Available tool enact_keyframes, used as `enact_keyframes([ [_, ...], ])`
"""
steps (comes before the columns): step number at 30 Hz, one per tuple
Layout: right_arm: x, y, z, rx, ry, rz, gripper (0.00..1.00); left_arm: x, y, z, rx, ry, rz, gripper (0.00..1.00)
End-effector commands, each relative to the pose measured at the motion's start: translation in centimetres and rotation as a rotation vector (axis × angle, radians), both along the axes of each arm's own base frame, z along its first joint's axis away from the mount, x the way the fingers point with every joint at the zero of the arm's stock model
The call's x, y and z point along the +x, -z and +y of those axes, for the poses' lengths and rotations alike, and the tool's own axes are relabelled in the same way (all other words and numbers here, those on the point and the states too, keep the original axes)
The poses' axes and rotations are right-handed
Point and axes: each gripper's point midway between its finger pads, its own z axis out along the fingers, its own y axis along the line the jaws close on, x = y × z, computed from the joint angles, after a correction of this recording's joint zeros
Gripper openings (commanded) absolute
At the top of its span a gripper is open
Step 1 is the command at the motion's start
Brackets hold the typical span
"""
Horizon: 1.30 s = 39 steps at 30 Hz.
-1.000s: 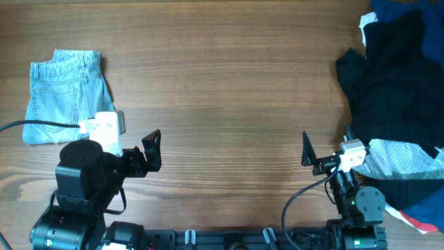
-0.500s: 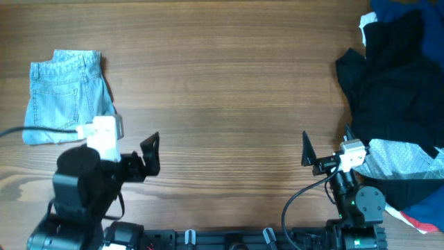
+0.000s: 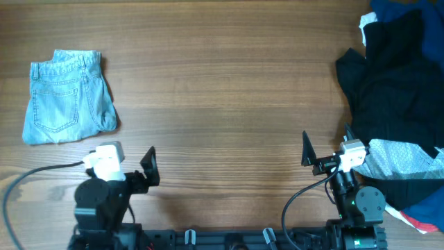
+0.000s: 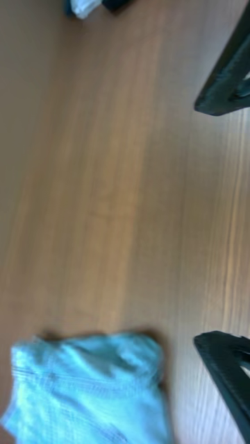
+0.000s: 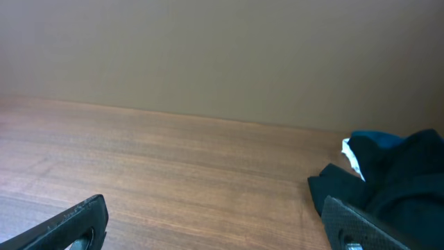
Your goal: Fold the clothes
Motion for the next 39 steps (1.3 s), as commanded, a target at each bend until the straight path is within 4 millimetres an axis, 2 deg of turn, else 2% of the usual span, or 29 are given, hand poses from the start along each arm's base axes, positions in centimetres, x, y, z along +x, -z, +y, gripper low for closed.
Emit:
enact_keyframes([
  [1, -0.1, -0.3, 0.1, -0.009, -0.010, -0.017, 1.00, 1.1, 1.2, -1.6, -0.028, 0.092, -0.108, 1.00],
  [6, -0.1, -0.3, 0.1, -0.009, -0.010, -0.017, 1.00, 2.6, -0.5, -1.8, 0.000, 0.107, -0.319, 1.00],
  [10, -0.1, -0.3, 0.1, -0.009, -0.010, -0.017, 1.00, 2.7, -1.9, -2.3, 0.089, 0.155, -0.447, 1.00],
  [14, -0.1, -0.3, 0.1, -0.009, -0.010, -0.017, 1.00, 2.8, -2.2, -2.9, 0.179, 0.205, -0.518, 1.00],
  [18, -0.1, -0.3, 0.1, -0.009, -0.010, -0.018, 1.00, 3.0, 0.9, -2.9, 0.176, 0.215, -0.416, 1.00],
  [39, -0.1, -0.3, 0.1, -0.008, -0.010, -0.017, 1.00, 3.0, 0.9, -2.9, 0.169, 0.213, -0.413, 1.00],
])
